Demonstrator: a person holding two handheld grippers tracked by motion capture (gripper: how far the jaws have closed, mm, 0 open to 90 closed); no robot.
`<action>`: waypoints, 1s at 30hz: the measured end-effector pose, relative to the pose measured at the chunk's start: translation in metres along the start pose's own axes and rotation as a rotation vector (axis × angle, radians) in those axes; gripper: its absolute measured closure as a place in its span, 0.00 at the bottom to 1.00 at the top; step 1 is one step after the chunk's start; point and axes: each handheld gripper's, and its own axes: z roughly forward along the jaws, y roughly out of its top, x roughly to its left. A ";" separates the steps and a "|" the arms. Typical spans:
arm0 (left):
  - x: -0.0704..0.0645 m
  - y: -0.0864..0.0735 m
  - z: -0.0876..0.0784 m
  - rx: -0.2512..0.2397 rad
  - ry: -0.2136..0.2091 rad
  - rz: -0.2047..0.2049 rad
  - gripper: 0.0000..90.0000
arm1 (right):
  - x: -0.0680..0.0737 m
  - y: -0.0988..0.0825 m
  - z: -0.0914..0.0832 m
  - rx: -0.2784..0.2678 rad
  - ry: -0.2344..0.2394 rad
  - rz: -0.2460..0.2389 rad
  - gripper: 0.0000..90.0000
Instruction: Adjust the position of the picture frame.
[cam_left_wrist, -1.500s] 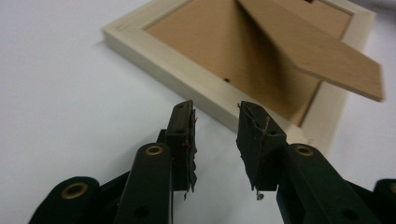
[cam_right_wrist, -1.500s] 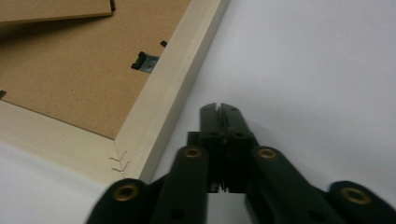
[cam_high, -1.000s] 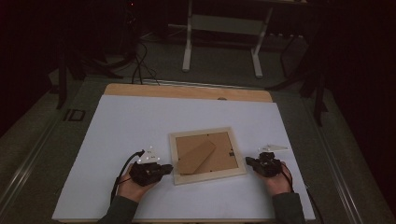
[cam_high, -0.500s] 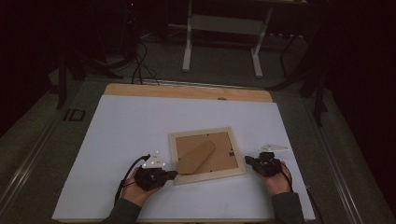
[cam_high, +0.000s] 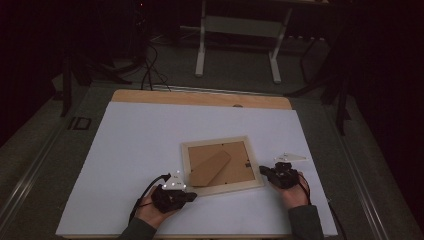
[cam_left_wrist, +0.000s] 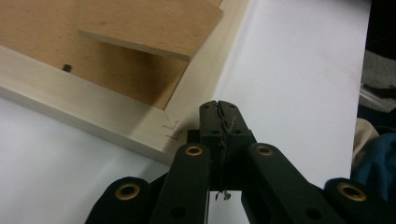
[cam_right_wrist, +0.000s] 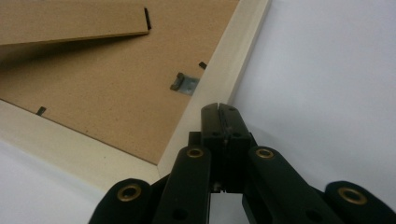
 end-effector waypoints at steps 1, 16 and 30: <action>0.000 0.000 0.000 0.000 0.000 0.000 1.00 | 0.000 0.000 0.000 -0.001 0.000 -0.003 1.00; -0.003 -0.002 0.009 0.063 0.040 0.042 1.00 | 0.007 0.003 0.002 -0.012 0.023 -0.027 1.00; 0.001 -0.002 0.008 0.059 0.067 0.029 1.00 | 0.008 0.003 0.003 -0.009 0.025 -0.033 1.00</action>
